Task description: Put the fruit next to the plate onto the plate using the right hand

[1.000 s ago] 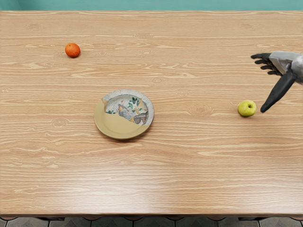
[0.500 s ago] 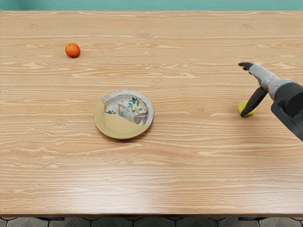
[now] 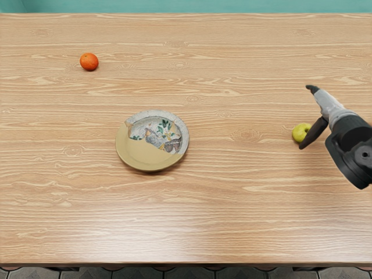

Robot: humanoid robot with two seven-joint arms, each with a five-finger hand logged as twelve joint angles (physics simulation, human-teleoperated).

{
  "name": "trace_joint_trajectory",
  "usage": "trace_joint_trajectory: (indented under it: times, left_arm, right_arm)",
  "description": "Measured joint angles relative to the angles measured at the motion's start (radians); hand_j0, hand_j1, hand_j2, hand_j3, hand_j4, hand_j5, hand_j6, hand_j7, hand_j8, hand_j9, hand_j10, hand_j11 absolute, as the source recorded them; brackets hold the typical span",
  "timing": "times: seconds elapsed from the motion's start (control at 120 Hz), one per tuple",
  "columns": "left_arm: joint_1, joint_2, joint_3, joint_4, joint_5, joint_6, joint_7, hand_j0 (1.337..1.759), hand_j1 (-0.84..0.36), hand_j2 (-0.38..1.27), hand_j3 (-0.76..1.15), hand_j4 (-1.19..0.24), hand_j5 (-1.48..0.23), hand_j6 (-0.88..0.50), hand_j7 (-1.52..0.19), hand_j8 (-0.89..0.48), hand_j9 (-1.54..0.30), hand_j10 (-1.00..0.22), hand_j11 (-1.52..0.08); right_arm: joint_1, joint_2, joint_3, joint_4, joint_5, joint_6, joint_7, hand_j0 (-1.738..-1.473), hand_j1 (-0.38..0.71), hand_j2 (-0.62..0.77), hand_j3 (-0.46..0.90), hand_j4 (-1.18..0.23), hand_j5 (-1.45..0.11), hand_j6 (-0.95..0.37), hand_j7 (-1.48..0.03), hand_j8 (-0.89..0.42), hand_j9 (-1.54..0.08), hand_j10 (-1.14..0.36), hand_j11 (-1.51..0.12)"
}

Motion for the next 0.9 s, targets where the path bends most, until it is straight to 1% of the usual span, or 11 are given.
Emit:
trace_joint_trajectory:
  times: [0.117,0.433,0.567,0.642,0.808,0.9]
  left_arm:
    - [0.0,0.0,0.0,0.0,0.0,0.0,0.0,1.658,0.35,0.0,0.0,0.0,0.0,0.0,0.0,0.0,0.0,0.0,0.0]
    - [0.0,0.0,0.0,0.0,0.0,0.0,0.0,1.658,0.35,0.0,0.0,0.0,0.0,0.0,0.0,0.0,0.0,0.0,0.0]
    - [0.0,0.0,0.0,0.0,0.0,0.0,0.0,1.658,0.35,0.0,0.0,0.0,0.0,0.0,0.0,0.0,0.0,0.0,0.0]
    - [0.0,0.0,0.0,0.0,0.0,0.0,0.0,1.658,0.35,0.0,0.0,0.0,0.0,0.0,0.0,0.0,0.0,0.0,0.0]
    - [0.0,0.0,0.0,-0.001,0.0,0.0,0.0,1.658,0.35,0.0,0.0,0.0,0.0,0.0,0.0,0.0,0.0,0.0,0.0]
    - [0.0,0.0,0.0,0.0,0.0,0.0,0.0,1.658,0.35,0.0,0.0,0.0,0.0,0.0,0.0,0.0,0.0,0.0,0.0]
  right_arm:
    - [-0.008,0.033,0.004,-0.036,0.0,-0.002,0.0,-1.658,-0.29,-0.01,0.0,-0.05,-0.07,-0.06,-0.06,-0.05,-0.07,-0.05,-0.07]
    - [-0.062,0.061,0.007,-0.07,-0.001,-0.023,0.0,-1.658,-0.28,-0.01,0.0,-0.06,-0.08,-0.06,-0.07,-0.06,-0.07,-0.06,-0.07]
    - [-0.063,0.116,0.008,-0.137,-0.001,-0.023,0.0,-1.658,-0.28,-0.01,0.0,-0.06,-0.07,-0.06,-0.07,-0.06,-0.07,-0.06,-0.07]
    - [-0.063,0.131,0.007,-0.162,-0.001,-0.023,0.0,-1.658,-0.28,-0.01,0.0,-0.06,-0.08,-0.06,-0.08,-0.06,-0.08,-0.06,-0.08]
    - [-0.065,0.134,0.005,-0.177,0.0,-0.016,0.0,-1.658,-0.14,-0.03,0.0,-0.17,-0.22,-0.18,-0.22,-0.18,-0.22,-0.17,-0.22]
    - [-0.066,0.129,0.005,-0.174,0.0,-0.015,0.0,-1.658,-0.09,-0.04,0.0,-0.22,-0.29,-0.22,-0.28,-0.22,-0.29,-0.22,-0.29]
